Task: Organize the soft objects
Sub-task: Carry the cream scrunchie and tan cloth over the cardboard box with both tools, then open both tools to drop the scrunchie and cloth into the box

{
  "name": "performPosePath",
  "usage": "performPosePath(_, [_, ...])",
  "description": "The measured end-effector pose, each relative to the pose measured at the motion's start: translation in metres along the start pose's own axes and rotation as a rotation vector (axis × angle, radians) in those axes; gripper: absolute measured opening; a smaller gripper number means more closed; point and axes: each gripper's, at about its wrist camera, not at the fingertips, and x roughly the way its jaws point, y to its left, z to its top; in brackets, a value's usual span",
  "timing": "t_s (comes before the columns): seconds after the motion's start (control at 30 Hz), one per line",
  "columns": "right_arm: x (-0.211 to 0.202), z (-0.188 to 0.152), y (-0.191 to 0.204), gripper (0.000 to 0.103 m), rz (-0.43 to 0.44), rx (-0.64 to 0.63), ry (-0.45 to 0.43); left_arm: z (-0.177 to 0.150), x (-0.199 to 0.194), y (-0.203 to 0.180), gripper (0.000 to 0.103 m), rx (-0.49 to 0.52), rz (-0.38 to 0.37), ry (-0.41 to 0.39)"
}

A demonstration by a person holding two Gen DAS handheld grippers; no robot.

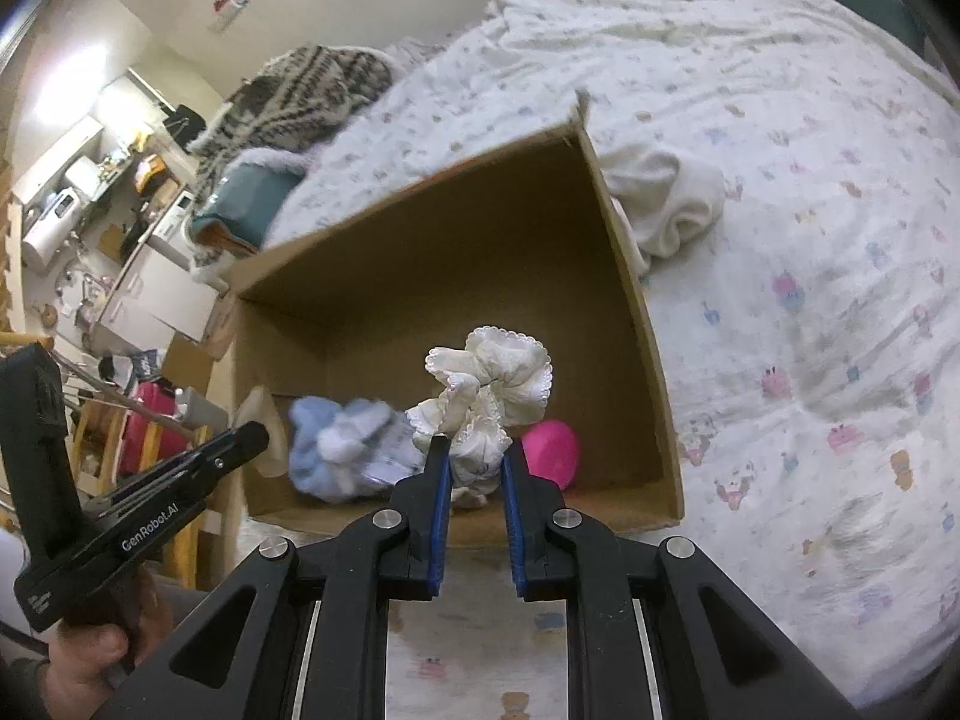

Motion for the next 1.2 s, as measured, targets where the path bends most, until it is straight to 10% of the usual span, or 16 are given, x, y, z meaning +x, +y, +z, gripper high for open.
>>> performPosePath(0.53, [0.018,-0.002,-0.005,0.018,-0.021,0.016,0.052,-0.004,0.026,-0.029,0.012,0.072,-0.048,0.003])
performPosePath(1.2, [0.019,0.000,-0.003,0.030,-0.040,0.026,0.036,-0.005,0.009,-0.018,0.052,0.022,0.004,-0.039])
